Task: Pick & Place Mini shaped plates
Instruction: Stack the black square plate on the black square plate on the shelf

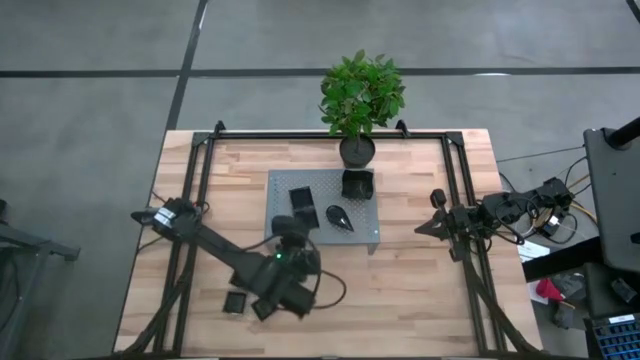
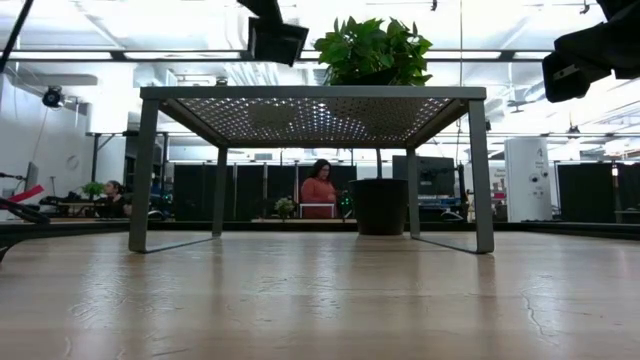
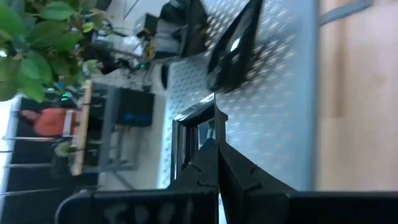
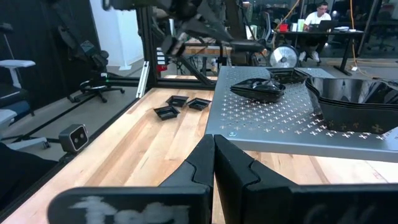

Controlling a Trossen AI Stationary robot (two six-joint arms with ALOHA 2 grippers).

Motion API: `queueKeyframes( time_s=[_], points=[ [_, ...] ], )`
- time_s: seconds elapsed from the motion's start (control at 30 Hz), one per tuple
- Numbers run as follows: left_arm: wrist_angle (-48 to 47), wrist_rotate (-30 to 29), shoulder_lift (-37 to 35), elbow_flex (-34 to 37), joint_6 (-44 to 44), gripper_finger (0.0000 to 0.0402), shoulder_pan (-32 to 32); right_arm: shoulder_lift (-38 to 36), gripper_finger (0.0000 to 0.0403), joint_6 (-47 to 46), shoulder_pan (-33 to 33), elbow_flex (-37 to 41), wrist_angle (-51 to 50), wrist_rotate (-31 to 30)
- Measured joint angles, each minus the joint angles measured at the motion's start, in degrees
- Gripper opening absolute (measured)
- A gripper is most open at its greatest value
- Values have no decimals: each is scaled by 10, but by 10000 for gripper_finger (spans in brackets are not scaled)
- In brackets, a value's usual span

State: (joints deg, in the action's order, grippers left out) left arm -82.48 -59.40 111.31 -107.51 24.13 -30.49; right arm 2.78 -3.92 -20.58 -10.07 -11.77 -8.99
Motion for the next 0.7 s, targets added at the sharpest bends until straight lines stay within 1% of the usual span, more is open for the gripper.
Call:
queueKeyframes(
  time_s=[0.13, 0.23, 0.43, 0.57, 0.7],
  points=[
    [-37, -27, 0, 10, 12, 0, 19, 0, 8, -1, 0, 0, 0, 0],
    [-49, -26, 0, 23, 25, 0, 34, 0, 8, -1, 0, 0, 0, 0],
    [-46, -26, -1, 55, 34, 0, 56, 0, 8, -1, 0, 0, 0, 0],
    [-44, -33, -11, 80, 61, 0, 60, 0, 8, -1, 0, 0, 0, 0],
    [-17, -44, -28, 102, 65, 0, 60, 0, 8, -1, 0, 0, 0, 0]
  ],
)
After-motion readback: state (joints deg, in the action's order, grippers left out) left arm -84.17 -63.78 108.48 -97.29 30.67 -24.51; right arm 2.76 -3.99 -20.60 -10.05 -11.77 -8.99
